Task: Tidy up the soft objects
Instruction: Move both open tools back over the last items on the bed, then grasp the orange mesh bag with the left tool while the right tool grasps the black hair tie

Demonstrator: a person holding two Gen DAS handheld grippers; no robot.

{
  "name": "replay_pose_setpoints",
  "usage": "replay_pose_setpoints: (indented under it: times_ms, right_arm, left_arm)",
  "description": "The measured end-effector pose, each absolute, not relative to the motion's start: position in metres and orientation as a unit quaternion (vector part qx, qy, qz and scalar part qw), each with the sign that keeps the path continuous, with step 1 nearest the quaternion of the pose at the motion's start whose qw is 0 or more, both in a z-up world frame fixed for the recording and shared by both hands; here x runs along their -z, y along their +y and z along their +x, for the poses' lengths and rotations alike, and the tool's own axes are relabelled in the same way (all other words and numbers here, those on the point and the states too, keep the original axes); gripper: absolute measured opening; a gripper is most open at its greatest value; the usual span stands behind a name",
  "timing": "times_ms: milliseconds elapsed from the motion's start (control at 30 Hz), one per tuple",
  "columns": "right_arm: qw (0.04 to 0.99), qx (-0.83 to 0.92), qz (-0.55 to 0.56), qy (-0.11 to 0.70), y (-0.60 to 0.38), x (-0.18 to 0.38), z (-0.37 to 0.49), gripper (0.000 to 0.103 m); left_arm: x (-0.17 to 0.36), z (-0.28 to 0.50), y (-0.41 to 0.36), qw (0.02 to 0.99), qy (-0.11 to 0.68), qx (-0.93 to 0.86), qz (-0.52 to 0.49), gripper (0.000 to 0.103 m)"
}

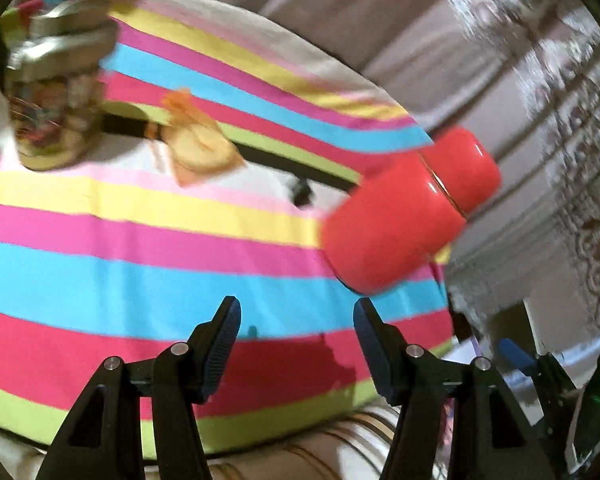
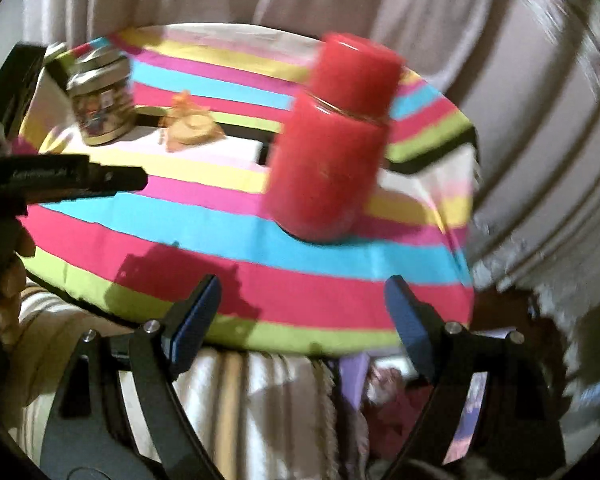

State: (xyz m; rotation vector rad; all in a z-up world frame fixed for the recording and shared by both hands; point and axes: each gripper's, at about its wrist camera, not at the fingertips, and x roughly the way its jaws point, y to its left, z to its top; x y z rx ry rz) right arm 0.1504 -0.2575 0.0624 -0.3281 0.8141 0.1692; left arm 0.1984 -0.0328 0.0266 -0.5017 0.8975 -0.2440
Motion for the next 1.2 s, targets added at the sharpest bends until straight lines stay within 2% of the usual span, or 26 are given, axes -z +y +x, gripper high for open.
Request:
replay_pose_setpoints:
  times_ms: [300, 533, 867, 1200]
  right_arm:
    - [0.901, -0.093, -0.223, 0.360, -0.161, -0.049, 0.204, 0.085]
    - [0.902, -0.032, -0.262, 0.340, -0.108, -0.030, 0.262, 0.085]
    - [0.884, 0.040, -0.270, 0.380, -0.088, 0.020, 0.353, 0.085]
    - [0.868, 0.102, -0.194, 0.447, -0.103, 0.039, 0.423, 0.082]
  left_arm:
    - [-0.020, 0.218, 0.031, 0.877, 0.407, 0.051, -0.252, 0.060]
    - [0.003, 0.238, 0.058, 0.877, 0.412, 0.006, -0.247, 0.060]
    - [0.011, 0.255, 0.062, 0.887, 0.409, -0.020, -0.215, 0.060]
    - [0.015, 0.261, 0.060, 0.890, 0.408, -0.014, -0.205, 0.060]
